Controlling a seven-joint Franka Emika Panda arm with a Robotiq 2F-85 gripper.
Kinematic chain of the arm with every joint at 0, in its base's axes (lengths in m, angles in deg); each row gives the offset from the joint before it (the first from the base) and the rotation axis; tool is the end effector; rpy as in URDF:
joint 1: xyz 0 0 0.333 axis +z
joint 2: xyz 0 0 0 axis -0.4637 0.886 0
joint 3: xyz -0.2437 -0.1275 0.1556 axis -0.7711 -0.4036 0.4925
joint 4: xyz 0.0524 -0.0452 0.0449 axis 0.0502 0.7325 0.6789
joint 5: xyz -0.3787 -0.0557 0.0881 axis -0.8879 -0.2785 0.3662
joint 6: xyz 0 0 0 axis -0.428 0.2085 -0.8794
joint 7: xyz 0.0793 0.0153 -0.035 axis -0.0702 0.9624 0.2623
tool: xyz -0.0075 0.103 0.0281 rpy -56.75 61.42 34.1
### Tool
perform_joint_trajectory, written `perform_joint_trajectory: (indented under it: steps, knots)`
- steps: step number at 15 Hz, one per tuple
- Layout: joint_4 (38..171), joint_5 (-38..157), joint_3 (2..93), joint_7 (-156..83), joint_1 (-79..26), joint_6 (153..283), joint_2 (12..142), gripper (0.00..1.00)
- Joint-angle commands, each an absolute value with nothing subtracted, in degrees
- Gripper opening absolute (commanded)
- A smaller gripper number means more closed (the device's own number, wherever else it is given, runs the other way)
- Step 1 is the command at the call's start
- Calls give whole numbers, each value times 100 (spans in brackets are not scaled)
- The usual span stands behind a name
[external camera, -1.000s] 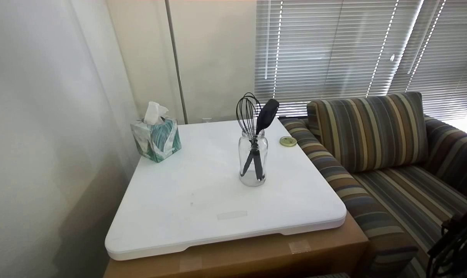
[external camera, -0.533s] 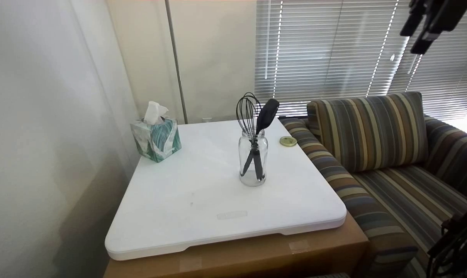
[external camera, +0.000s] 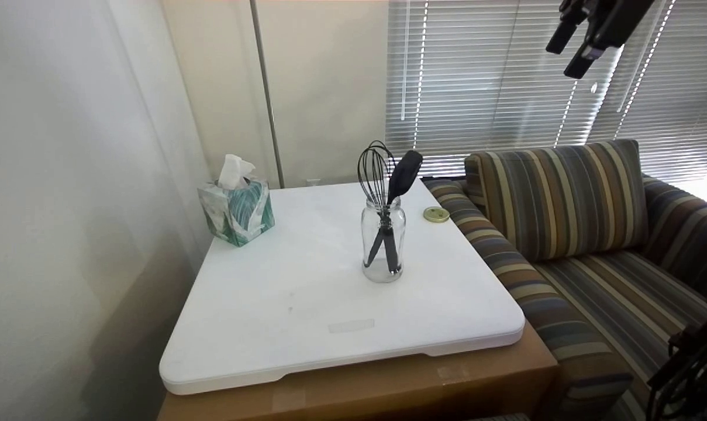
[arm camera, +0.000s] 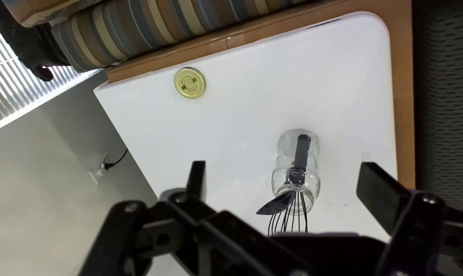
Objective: Put the whisker on the table
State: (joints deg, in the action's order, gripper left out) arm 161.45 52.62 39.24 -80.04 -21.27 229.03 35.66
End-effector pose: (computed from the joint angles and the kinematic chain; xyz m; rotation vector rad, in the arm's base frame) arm 0.4248 -0.0409 0.4330 2.7602 1.0120 0.4798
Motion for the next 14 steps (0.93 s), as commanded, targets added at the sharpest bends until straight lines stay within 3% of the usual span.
perform_joint_trajectory:
  steps: [1, 9, 14]
  knots:
    - [16140, 5342, 4038, -8054, -2236, 22892, 3552, 100]
    - [15585, 5775, 3732, -9997, -1449, 24564, 4898, 100]
    - [14624, 7699, 2877, -12214, 374, 24791, 6014, 100]
